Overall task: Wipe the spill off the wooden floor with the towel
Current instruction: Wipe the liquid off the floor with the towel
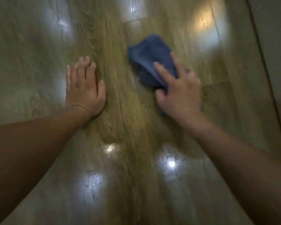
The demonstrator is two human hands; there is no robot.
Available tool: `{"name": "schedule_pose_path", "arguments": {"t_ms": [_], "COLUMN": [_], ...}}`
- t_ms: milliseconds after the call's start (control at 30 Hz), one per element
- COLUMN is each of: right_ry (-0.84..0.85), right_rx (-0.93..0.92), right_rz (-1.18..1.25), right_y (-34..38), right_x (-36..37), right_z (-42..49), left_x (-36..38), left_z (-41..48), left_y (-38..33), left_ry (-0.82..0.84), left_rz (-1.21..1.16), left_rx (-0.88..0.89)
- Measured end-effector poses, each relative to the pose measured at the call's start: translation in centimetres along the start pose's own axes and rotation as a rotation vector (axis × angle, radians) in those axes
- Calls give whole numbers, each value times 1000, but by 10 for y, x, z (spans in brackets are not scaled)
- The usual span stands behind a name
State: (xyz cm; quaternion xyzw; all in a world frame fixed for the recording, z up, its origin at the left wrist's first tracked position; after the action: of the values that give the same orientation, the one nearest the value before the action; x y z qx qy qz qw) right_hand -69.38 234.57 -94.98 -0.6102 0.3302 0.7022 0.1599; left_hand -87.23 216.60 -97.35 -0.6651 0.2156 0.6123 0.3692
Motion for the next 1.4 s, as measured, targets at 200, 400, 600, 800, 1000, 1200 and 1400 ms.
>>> {"name": "schedule_pose_path", "arguments": {"t_ms": [200, 400, 600, 800, 1000, 1200, 1400], "right_ry": [-27, -19, 93, -120, -72, 127, 11], "right_rx": [658, 266, -182, 726, 524, -204, 582], "right_rz": [-87, 36, 168, -26, -38, 86, -125], "right_y": [-177, 56, 91, -177, 3, 57, -206], "right_x": [-60, 11, 20, -59, -12, 6, -86], "right_z": [-18, -109, -155, -110, -149, -169, -181], "left_x": [-1, -35, 3, 1, 4, 2, 2], "left_z": [-4, -94, -214, -208, -205, -206, -207], "left_y": [-2, -24, -25, -29, -34, -32, -37], "left_ry": [-20, -264, -92, -78, -71, -92, -67], "left_rz": [8, -42, -148, -90, -45, -33, 6], "left_rx": [-17, -258, -278, -278, -266, -256, -229]}}
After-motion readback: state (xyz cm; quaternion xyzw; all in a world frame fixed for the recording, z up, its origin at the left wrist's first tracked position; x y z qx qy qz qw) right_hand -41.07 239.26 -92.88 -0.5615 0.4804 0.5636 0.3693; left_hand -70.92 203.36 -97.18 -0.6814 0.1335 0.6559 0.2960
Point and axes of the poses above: each hand's wrist, its own z-axis towards the middle knuckle, its own x-axis out of the palm, y = z × x, the point moved 7 cm from there along z, towards the middle knuckle, and after that the axes turned 5 degrees about x, right-handed, at the moved point
